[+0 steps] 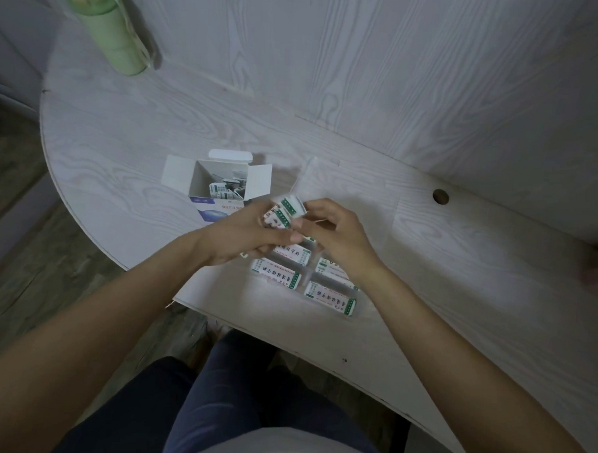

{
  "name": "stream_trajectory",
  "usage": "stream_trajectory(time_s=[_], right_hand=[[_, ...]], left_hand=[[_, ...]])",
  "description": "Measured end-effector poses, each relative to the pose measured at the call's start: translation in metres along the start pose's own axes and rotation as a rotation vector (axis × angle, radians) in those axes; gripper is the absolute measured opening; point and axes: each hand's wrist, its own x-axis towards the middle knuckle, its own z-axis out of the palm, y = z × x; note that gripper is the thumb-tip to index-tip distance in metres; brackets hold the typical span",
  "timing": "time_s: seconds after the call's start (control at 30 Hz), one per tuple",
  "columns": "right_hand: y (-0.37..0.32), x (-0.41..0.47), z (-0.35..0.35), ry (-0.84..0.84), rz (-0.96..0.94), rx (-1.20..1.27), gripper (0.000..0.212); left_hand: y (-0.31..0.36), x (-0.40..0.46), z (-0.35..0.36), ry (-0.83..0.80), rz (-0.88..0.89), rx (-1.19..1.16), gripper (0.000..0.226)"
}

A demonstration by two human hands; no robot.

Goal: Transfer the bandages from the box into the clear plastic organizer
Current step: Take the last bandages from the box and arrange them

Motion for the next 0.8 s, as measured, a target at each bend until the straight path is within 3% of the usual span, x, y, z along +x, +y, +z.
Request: stream_trajectory(time_s=[0.07, 0.17, 0.37, 0.63, 0.8], right_hand=[[-0.003, -0.001, 0.001, 0.006, 0.02, 0.074, 0.019], [-0.004, -0.003, 0.001, 0.033, 0.054, 0.205, 0.017], [0.001, 0.001, -0.006, 0.064, 0.033, 0.148, 0.009], [0.004, 0.002, 0.001, 0.088, 0.089, 0.123, 0.027], [0.005, -0.001, 0.003, -0.002, 0.066, 0.044, 0.037]], left_hand=[[0.003, 0.001, 0.007, -0.021, -0.076, -0.045, 0.051], [0.006, 0.005, 0.014, -0.076, -0.088, -0.071, 0.056], [0.003, 0.001, 0.013, 0.069, -0.045, -0.148, 0.034], [-0.006, -0.002, 0.008, 0.308, -0.007, -0.059, 0.016], [-0.008, -0.004, 0.008, 0.424, 0.001, -0.019, 0.007]])
